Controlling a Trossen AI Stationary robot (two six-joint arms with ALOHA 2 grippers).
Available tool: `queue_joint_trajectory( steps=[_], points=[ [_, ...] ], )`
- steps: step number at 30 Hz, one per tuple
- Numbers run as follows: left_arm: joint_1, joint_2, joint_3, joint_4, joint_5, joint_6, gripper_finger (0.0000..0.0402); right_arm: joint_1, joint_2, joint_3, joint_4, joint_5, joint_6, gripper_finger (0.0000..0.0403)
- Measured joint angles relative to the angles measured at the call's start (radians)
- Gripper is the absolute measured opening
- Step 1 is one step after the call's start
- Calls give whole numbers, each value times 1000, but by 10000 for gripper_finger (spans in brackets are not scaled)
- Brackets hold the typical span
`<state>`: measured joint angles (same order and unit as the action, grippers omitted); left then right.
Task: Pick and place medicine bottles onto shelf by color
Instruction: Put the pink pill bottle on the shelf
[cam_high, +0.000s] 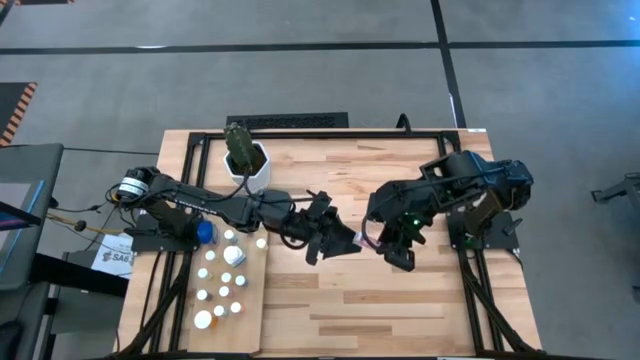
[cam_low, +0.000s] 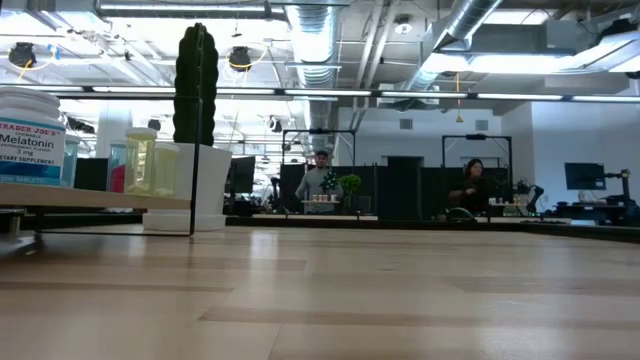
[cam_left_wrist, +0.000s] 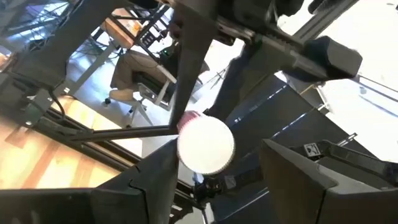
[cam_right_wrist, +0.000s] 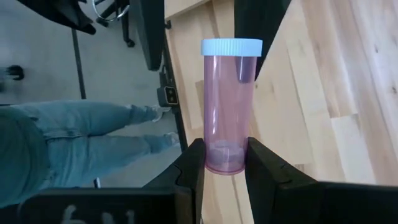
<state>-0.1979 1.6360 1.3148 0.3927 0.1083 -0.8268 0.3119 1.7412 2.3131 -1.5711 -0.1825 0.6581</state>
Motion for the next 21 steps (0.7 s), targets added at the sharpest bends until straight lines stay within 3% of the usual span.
queue_joint_trajectory(
  steps=[21],
  points=[
    [24,0,0,-14,-79,74,208,-60,0,0,16,2,-54,98]
  ],
)
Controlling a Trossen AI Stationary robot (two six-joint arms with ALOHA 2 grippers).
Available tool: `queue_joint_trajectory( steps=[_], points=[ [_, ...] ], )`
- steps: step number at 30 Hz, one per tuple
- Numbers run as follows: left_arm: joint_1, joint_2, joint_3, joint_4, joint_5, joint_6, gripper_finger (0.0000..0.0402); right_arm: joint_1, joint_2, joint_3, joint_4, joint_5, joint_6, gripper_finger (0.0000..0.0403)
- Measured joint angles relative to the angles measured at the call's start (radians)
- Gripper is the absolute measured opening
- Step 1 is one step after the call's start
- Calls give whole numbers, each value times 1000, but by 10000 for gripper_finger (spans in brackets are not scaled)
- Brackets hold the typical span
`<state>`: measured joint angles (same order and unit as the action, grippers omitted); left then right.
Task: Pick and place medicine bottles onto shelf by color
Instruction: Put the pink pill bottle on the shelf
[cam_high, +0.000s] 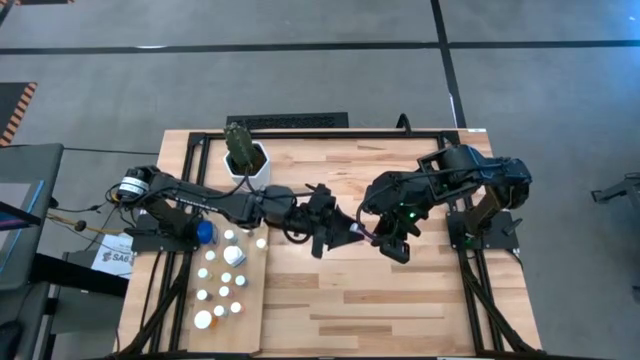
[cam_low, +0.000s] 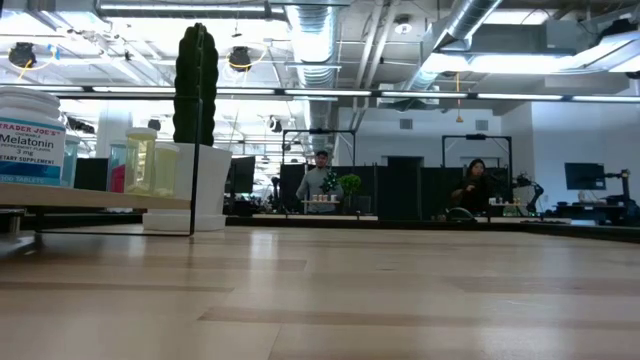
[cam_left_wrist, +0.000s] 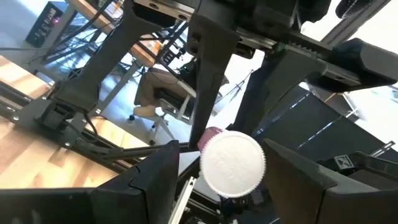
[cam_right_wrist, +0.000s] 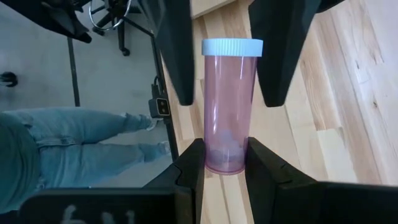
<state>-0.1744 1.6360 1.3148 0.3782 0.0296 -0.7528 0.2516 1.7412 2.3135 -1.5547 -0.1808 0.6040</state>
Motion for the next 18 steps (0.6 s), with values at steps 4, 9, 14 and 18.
queue_joint_trajectory(
  steps=[4,9,14,18],
  points=[
    [5,0,0,0,-1,0,192,0,0,0,1,0,-3,98],
    [10,0,0,4,1,0,141,-1,0,0,0,2,-10,98],
    [12,0,0,4,15,2,92,-4,0,0,-1,3,-9,98],
    [12,0,0,3,15,4,79,-5,0,0,-1,3,-27,109]
  ],
)
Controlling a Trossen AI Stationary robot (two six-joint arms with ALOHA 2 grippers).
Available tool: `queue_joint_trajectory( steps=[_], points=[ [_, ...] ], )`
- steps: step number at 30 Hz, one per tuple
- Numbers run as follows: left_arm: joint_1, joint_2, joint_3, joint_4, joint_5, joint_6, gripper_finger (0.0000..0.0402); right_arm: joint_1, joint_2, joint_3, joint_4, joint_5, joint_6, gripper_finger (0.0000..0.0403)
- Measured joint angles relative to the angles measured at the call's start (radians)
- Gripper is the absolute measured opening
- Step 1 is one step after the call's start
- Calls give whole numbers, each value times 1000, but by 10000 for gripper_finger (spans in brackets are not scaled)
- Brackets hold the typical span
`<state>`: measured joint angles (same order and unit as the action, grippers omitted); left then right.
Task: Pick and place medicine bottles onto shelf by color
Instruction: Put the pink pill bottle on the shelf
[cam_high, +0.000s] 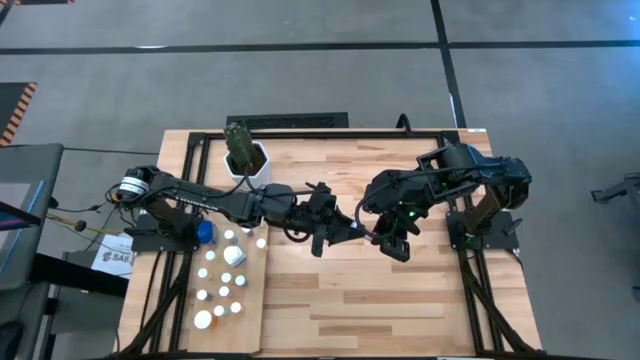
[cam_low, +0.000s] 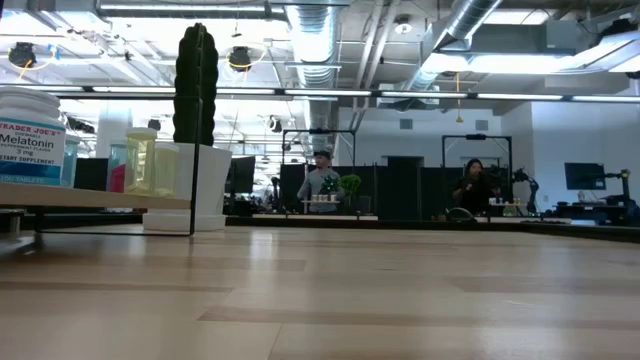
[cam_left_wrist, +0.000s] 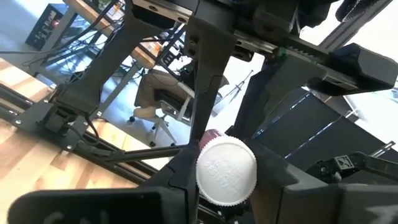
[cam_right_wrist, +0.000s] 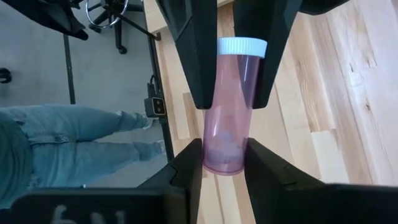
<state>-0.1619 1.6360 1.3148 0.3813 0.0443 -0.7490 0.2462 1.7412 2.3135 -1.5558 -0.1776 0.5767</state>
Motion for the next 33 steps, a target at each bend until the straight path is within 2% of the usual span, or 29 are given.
queue_joint_trajectory(
  steps=[3,11,14,17,19,23,26,30,33],
  points=[
    [0,0,0,1,0,-1,86,0,0,0,2,0,-10,133],
    [0,0,0,-10,1,-3,96,-34,-15,-1,-14,-5,-25,232],
    [0,0,0,-33,7,-9,97,-48,-60,-1,-14,-10,-57,249],
    [0,0,0,-86,63,-25,97,-62,-115,0,-14,5,-95,252],
    [-5,0,0,-134,91,-43,97,-64,-150,0,-15,74,-137,252],
    [-17,-3,0,-274,145,-91,97,-14,-209,0,-15,331,-191,249],
    [-34,-10,0,-422,174,-128,98,39,-248,-30,-13,472,-197,249],
    [-73,-29,-1,-645,197,-186,98,113,-330,-177,-12,633,-161,249],
    [-119,-53,-1,-775,206,-243,98,150,-420,-353,12,732,-82,249]
  ],
)
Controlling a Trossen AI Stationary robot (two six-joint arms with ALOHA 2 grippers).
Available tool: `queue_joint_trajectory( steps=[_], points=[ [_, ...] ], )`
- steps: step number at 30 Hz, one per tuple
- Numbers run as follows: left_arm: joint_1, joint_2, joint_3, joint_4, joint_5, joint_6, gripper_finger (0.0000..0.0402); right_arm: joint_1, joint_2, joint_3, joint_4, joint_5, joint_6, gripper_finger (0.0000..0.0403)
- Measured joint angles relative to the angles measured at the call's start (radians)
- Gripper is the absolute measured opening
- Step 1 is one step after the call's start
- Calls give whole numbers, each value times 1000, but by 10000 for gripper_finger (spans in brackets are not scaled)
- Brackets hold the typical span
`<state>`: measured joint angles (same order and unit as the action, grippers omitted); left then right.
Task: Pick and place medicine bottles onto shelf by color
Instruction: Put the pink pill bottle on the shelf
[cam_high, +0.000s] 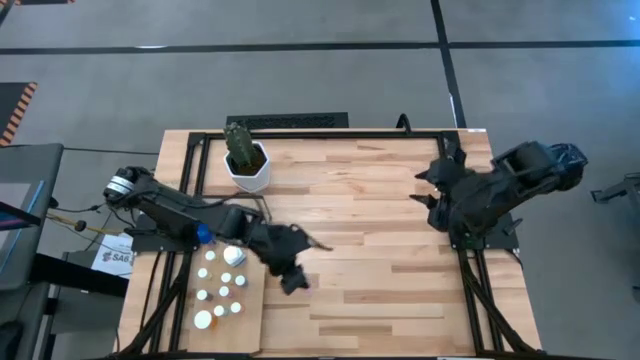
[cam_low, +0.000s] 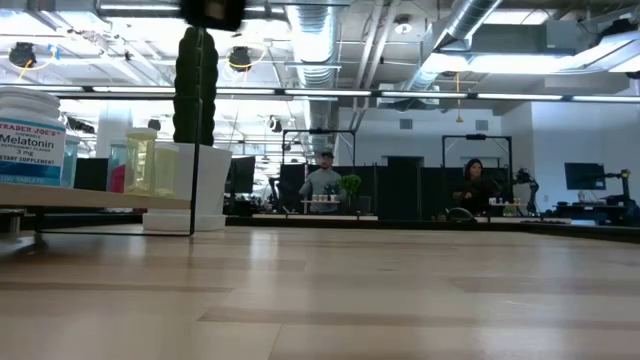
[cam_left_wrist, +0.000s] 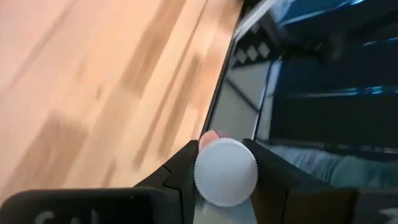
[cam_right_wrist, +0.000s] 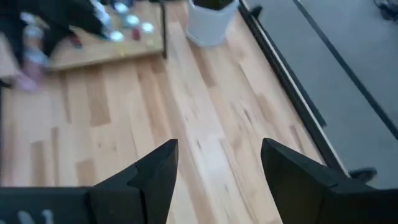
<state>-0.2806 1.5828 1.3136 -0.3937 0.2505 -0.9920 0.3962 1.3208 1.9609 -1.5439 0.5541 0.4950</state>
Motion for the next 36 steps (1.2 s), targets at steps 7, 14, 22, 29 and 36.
queue_joint_trajectory(
  steps=[7,14,22,29,36],
  points=[
    [-120,-103,1,-303,-94,-115,98,22,-268,-564,346,18,55,249],
    [-271,-139,1,-530,-223,-377,98,23,-545,-1091,866,-59,47,249],
    [-417,-126,0,-535,-290,-598,98,22,-708,-1443,1362,-130,-5,249],
    [-469,-125,-10,-538,-378,-704,98,22,-735,-1534,1455,-139,-59,249],
    [-474,-125,-10,-532,-412,-721,98,22,-735,-1684,1744,-239,-62,249]
  ],
)
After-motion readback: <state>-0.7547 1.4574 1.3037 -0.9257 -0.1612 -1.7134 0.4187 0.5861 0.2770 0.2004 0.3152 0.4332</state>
